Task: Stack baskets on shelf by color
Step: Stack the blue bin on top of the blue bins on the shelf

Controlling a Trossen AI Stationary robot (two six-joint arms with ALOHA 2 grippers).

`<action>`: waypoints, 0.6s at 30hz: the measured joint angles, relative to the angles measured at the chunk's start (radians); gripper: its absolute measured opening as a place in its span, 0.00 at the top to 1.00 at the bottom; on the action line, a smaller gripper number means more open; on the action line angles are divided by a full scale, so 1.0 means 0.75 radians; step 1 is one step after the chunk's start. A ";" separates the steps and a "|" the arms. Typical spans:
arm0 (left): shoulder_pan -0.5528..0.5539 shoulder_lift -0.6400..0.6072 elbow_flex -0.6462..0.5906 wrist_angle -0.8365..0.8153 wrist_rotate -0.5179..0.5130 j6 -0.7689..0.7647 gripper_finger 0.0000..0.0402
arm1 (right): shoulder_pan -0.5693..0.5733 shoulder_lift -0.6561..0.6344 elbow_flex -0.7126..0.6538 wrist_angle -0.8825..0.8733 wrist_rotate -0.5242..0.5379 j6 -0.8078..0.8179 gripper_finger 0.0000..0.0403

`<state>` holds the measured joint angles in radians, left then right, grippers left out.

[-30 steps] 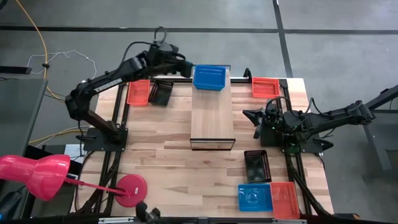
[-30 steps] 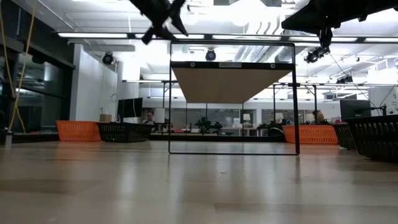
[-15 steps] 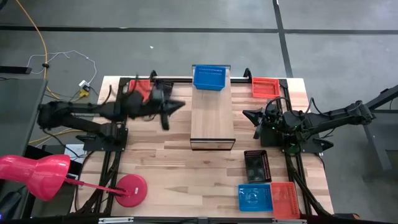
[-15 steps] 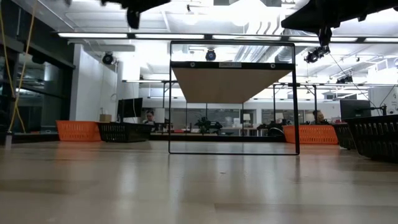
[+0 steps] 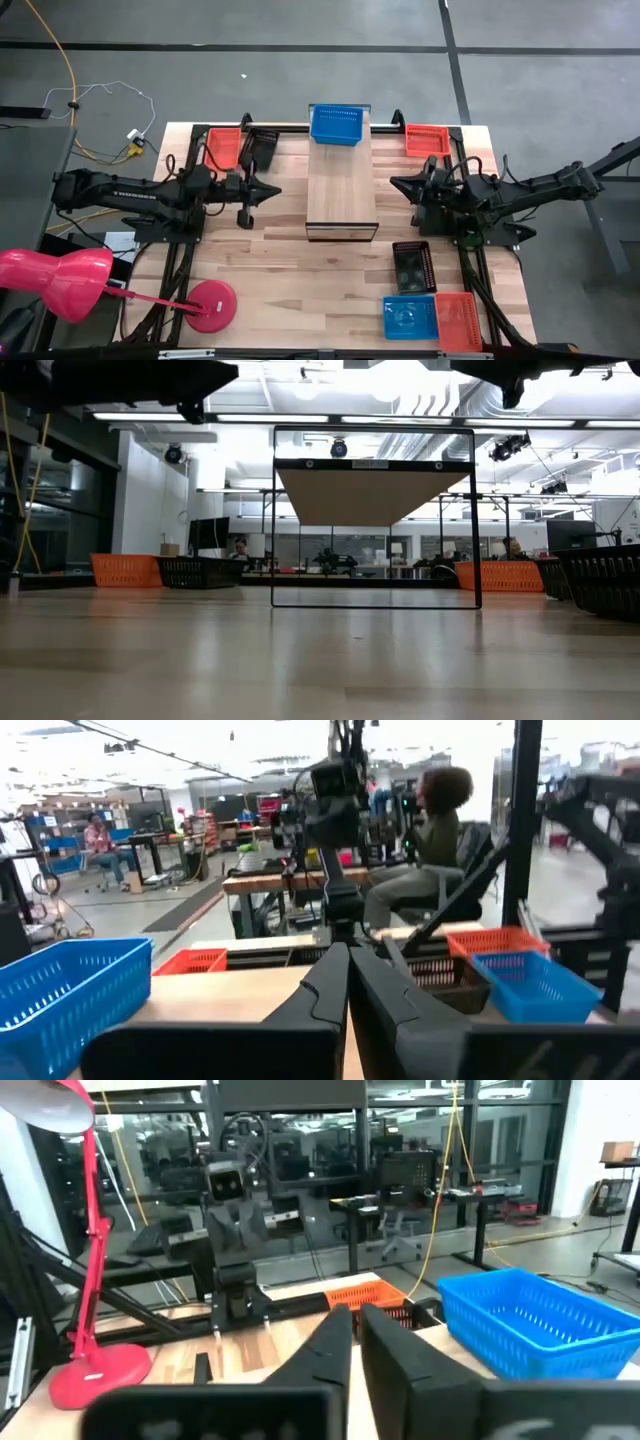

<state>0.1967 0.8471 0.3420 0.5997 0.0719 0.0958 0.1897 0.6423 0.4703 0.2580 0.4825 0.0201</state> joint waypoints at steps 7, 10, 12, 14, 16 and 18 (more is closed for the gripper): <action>0.027 0.000 -0.055 0.000 0.035 0.067 1.00 | 0.001 0.039 0.173 -0.276 -0.045 0.076 0.63; 0.087 0.001 -0.091 0.055 0.127 0.068 1.00 | 0.001 0.102 0.299 -0.525 -0.082 0.204 0.51; 0.142 0.001 -0.129 0.118 0.241 0.050 1.00 | 0.001 0.164 0.372 -0.655 -0.132 0.311 0.47; 0.202 0.001 -0.160 0.167 0.328 0.032 1.00 | 0.001 0.234 0.432 -0.761 -0.173 0.402 0.45; 0.260 0.001 -0.183 0.218 0.386 0.000 1.00 | 0.001 0.305 0.489 -0.838 -0.204 0.490 0.45; 0.300 0.001 -0.190 0.220 0.415 -0.018 1.00 | 0.001 0.372 0.540 -0.927 -0.254 0.573 0.44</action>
<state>0.4217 0.8474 0.1993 0.7647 0.3830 0.0820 0.1905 0.9213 0.8756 -0.4375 0.2916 0.4496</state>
